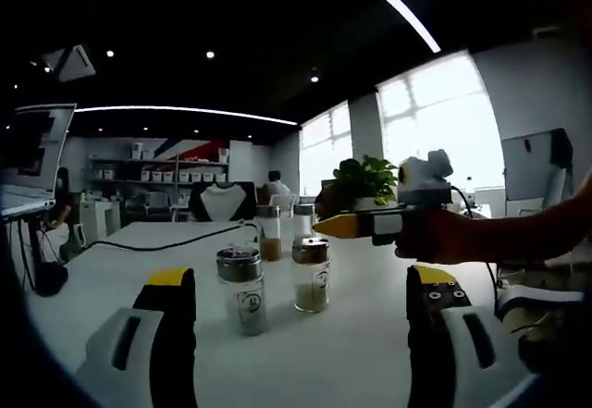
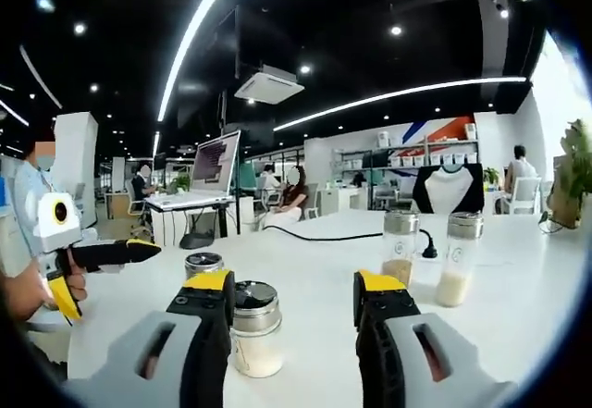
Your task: Rotate the seasoning bottle until the label or dispensing opening points toward the visible target arrow and the bottle remains upright within the marked orientation range
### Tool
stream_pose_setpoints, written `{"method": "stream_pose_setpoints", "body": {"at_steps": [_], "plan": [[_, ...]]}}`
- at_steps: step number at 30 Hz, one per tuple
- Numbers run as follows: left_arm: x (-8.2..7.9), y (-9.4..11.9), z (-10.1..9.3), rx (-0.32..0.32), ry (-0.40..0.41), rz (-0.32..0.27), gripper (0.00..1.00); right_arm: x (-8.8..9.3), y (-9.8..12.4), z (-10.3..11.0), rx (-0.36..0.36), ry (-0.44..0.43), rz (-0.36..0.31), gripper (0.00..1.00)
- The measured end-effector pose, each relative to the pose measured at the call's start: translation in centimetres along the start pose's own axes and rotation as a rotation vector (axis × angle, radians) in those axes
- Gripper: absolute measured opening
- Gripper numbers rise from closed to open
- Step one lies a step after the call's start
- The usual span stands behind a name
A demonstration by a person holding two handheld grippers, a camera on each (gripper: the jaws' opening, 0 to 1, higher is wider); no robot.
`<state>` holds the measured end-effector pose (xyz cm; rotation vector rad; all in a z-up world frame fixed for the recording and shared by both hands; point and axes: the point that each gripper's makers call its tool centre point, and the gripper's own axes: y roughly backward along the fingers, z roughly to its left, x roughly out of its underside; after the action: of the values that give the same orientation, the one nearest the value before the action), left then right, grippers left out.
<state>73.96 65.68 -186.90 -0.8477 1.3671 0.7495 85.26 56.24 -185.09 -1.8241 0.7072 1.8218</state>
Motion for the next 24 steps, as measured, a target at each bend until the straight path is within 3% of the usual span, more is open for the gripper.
{"method": "stream_pose_setpoints", "body": {"at_steps": [9,24], "plan": [[0.3,0.1,0.4,-0.006,-0.011,0.014,1.00,-0.8,-0.7,-1.8,0.042,0.046,0.012,0.60],[0.3,0.2,0.7,-0.010,-0.017,0.020,1.00,0.9,-3.8,-5.5,0.100,0.122,0.088,0.55]]}}
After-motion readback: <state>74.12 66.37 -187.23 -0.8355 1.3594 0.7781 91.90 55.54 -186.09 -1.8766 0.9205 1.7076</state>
